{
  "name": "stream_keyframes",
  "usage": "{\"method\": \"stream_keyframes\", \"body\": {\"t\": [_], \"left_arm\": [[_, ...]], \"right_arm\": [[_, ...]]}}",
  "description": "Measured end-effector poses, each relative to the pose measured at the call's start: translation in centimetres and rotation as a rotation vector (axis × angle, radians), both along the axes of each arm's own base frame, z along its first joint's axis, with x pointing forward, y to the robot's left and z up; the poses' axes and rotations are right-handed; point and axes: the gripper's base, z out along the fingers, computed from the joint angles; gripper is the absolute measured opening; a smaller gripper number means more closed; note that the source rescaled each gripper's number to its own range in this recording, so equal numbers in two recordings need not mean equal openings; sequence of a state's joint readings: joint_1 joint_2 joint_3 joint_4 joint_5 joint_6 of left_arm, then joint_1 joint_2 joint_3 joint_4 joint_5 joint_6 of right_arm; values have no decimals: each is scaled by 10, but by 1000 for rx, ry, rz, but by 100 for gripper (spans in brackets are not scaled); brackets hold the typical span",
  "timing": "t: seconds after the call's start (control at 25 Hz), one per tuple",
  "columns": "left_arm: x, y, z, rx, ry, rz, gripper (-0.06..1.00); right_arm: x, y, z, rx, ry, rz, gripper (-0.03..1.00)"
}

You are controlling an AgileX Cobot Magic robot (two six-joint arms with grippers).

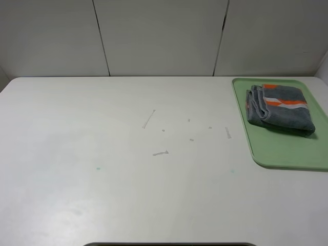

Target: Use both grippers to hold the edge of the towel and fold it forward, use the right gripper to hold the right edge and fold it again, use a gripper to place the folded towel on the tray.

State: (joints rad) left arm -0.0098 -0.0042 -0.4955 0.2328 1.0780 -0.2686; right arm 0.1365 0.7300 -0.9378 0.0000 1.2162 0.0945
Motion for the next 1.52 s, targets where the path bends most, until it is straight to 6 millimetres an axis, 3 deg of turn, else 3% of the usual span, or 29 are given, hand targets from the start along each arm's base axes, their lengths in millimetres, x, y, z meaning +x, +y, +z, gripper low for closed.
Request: {"method": "stream_keyframes", "body": {"t": [0.24,0.52,0.76,0.88,1.52], "left_arm": [[0,0,0,0,0,0,100],[0,0,0,0,1,0,100],[0,0,0,0,1,0,100],[0,0,0,0,1,0,100],[0,0,0,0,1,0,100]], "right_arm": [[-56,-9,-17,17,-139,-33,100],[-98,-14,-51,-26,-257,-179,100],[-110,-13,-80,-40,-410,-234,100],[-110,-14,-79,-49,-476,-237,100],[-107,-14,-83,-42,-482,-206,100]]}}
